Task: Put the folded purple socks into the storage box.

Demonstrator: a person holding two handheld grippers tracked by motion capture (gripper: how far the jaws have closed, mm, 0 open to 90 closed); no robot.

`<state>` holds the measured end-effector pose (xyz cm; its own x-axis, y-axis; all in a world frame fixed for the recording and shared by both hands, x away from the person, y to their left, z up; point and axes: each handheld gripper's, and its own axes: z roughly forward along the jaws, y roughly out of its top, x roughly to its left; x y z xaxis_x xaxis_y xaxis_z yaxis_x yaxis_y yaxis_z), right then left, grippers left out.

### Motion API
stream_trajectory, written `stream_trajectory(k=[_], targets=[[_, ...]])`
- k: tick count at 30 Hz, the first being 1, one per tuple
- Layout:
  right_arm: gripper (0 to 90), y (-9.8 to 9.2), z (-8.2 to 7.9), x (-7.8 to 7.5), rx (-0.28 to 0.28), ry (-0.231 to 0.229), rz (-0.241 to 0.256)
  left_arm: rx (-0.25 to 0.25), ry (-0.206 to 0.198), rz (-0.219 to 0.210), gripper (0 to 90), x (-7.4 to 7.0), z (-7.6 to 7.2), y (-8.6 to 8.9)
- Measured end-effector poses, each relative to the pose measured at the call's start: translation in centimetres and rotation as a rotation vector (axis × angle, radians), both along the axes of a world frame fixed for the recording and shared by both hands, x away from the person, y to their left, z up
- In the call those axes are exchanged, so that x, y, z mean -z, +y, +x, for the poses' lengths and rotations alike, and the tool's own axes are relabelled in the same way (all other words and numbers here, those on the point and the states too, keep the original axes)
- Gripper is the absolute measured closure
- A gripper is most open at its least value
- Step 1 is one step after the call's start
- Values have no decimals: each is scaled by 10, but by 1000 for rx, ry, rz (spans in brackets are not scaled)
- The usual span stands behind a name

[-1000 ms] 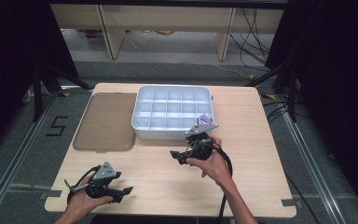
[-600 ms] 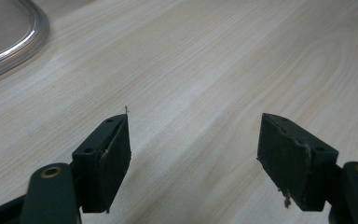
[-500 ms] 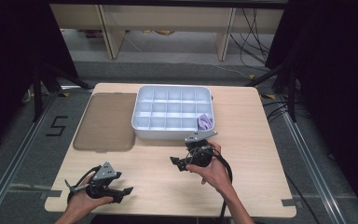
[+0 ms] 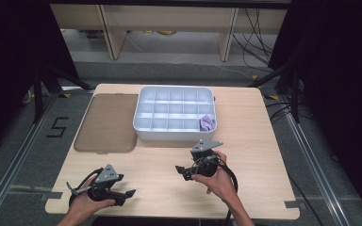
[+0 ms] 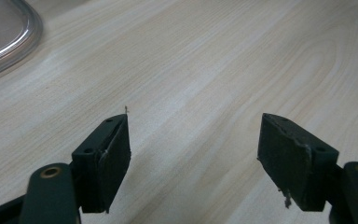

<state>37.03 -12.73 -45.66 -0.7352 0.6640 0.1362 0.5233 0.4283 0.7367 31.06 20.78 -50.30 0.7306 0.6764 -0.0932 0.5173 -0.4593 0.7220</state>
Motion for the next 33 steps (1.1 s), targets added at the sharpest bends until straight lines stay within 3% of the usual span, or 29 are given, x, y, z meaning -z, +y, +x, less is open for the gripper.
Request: stream_trajectory(k=[12,16,18,19,33], targets=[[178,-1,-14,16,-17,-8,-1,12,-15,14,244,-1,0,1],[178,-1,-20,21,-41,11,-19,13,-16,12,244,-1,0,1],[178,-1,-22,22,-36,18,-23,13,-15,12,244,-1,0,1],[177,-2,-25,24,-50,18,-21,-12,-6,5,243,0,0,0],[168,-4,-43,31,-52,4,-44,12,-12,10,243,0,-2,-1]])
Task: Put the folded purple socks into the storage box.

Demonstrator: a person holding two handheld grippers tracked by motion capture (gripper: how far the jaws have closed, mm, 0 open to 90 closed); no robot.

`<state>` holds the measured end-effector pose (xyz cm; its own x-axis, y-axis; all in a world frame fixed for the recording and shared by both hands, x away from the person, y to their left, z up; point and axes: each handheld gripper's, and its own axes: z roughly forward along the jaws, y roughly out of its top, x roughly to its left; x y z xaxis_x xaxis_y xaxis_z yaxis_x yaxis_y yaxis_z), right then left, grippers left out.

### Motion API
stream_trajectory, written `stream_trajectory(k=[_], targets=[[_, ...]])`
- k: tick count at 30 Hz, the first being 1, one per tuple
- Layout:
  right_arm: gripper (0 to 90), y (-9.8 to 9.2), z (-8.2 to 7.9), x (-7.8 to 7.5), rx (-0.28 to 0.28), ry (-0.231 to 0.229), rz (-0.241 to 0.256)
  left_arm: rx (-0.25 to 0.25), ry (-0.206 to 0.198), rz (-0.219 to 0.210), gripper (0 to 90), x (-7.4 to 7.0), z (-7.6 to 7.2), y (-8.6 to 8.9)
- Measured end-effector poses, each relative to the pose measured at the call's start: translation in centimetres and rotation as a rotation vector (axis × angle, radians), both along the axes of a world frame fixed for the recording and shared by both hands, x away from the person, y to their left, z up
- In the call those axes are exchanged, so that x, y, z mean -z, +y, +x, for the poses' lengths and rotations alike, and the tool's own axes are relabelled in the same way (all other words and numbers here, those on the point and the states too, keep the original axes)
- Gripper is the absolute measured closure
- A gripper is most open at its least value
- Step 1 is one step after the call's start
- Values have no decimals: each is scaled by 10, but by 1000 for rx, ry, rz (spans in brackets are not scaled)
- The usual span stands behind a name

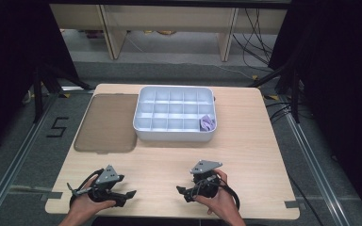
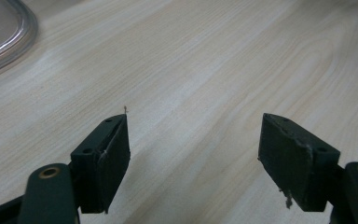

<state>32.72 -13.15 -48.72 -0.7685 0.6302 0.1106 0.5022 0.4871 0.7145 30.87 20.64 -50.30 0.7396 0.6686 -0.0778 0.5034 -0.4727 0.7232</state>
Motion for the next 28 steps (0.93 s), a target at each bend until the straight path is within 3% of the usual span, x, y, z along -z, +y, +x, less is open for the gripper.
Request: stream_trajectory(k=[2,3,11,19,22,28], targets=[[168,-2,-2,0,1,-3,-2,-8,0,-16,243,0,-1,-1],[168,-3,-3,1,2,2,0,-2,-4,7,243,0,0,0],[168,-9,-7,7,7,-24,13,-3,2,-2,243,0,0,-1],[168,-10,-10,7,-23,-16,-5,-11,3,0,243,0,0,-1],[168,-10,-11,7,-13,-15,-9,-6,3,-18,243,0,0,-2],[168,-12,-10,7,-12,-16,-5,-2,8,-6,243,0,0,-2]])
